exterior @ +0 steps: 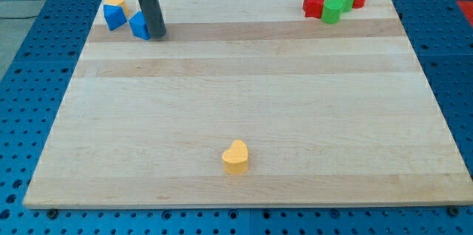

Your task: Move your arm to the right of the yellow heart

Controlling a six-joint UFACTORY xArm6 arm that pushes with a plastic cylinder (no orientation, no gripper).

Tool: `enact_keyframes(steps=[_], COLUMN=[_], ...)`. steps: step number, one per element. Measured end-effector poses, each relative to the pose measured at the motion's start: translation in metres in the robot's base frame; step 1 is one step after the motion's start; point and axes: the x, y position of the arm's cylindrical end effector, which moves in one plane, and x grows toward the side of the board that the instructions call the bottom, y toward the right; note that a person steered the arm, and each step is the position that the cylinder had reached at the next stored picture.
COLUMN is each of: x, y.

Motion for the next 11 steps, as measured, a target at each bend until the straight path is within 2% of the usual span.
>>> enact_keyframes(steps=[3,4,6,7,8,9,10,11], x=[-0.027,-0.020,0.072,0.131,0.207,0.272,0.288,0.287], y=[-0.041,-0.021,0.196,0.270,0.299,0.284,0.237,0.236])
